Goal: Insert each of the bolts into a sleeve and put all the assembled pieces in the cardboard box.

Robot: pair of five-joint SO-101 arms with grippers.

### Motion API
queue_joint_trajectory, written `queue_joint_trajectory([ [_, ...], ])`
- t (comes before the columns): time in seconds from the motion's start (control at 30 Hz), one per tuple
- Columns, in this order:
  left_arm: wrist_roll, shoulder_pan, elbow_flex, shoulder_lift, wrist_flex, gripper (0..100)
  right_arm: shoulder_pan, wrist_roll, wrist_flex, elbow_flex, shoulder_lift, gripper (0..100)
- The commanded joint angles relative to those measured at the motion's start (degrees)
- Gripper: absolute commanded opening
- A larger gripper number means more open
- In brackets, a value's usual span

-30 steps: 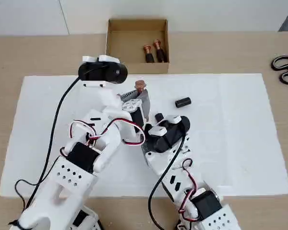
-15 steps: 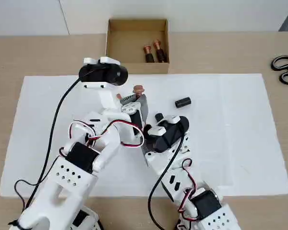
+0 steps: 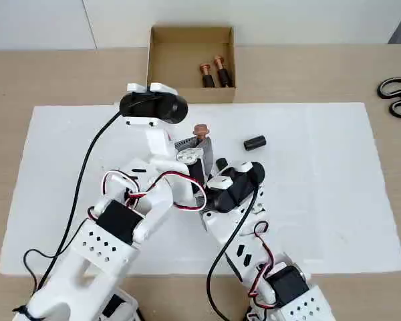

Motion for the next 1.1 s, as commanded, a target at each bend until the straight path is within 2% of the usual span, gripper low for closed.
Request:
queue_joint_trajectory([
  [0.0, 0.53, 0.09, -0.48, -0.26, 0.26, 1, -0.13, -0.44, -0.04, -0.26, -1.10, 0.3],
  [0.5, 0.70, 0.44, 0.66, -2.81, 7.12, 1, -0.13, -0.44, -0.04, -0.26, -1.10, 0.3],
  [0.7, 0.35, 3.34, 5.23, -9.23, 6.68, 1, -0.13, -0.44, -0.04, -0.26, -1.10, 0.3],
  [1.07, -2.37, 4.31, 11.47, -9.49, 2.20, 1, -0.13, -0.44, -0.04, -0.26, -1.10, 0.3],
])
